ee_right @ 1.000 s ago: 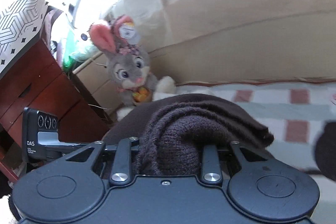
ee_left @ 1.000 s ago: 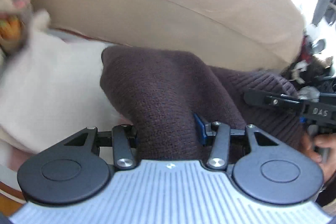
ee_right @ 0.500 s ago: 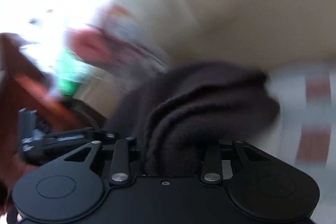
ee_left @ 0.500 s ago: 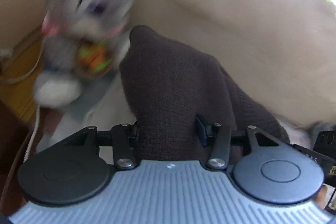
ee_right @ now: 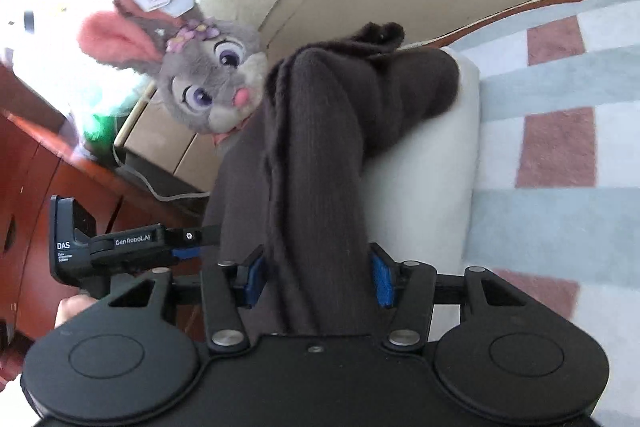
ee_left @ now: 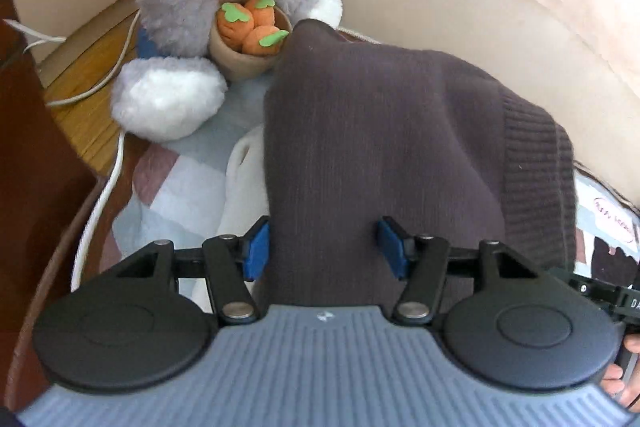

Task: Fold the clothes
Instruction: 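Lift the folded sweater with both tools and carry it toward the grey plush bunny, then lower the sweater onto the white pad beside the bunny with both tools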

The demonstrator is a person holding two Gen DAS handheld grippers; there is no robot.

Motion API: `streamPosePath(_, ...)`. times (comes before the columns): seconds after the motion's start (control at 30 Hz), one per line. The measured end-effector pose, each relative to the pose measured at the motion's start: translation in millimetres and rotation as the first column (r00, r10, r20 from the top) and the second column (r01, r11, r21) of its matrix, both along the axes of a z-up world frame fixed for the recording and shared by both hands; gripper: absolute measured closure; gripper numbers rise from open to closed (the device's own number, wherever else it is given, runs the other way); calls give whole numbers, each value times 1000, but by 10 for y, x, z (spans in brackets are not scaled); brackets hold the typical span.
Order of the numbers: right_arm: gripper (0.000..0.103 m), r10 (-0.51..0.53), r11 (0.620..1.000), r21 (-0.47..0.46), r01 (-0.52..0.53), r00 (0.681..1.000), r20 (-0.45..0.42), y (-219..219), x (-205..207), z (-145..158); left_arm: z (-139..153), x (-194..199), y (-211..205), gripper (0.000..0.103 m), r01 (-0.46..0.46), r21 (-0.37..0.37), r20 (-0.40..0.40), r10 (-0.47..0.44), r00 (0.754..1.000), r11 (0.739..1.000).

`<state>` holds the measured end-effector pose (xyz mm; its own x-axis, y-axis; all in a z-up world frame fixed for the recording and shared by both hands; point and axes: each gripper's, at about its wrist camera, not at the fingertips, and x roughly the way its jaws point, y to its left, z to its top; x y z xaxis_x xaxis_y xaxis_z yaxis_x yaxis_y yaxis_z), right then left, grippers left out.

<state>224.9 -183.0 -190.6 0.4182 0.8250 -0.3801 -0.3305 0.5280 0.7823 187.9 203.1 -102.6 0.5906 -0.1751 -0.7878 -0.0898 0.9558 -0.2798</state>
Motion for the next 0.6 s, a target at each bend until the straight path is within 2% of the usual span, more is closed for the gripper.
streamPosePath(0.07,45,9,1000,-6,-9,1000,11,-48,-41,-6,-27,-167,34,45,-13,-34,29,14,999,999)
streamPosePath(0.23,45,43,999,-31,-42,998,36,-82,-92,18,-277,-374,143,42,-35,-141,-3,35,999,989)
streamPosePath(0.27,45,47,998,-40,-46,998,45,-89,-103,10,-327,-415,165,37,-40,-162,-10,39,999,986)
streamPosePath(0.3,43,52,998,-50,-49,997,53,-97,-114,2,-376,-449,182,32,-46,-180,-14,44,999,983)
streamPosePath(0.37,33,53,997,-67,-48,997,61,-80,-115,-41,-463,-430,177,27,-68,-182,-1,69,998,981)
streamPosePath(0.43,31,43,996,-84,-40,998,41,-16,-75,-112,-482,-343,206,26,-75,-188,-17,73,997,979)
streamPosePath(0.47,32,46,995,-86,-43,999,29,22,-55,-137,-473,-292,222,27,-71,-191,-29,67,997,979)
streamPosePath(0.53,54,69,996,-65,-68,998,5,97,-37,-127,-442,-190,242,41,-58,-187,-50,50,998,981)
streamPosePath(0.6,59,87,996,8,-86,995,-50,92,-30,-48,-276,-103,132,54,11,-72,-54,-15,998,997)
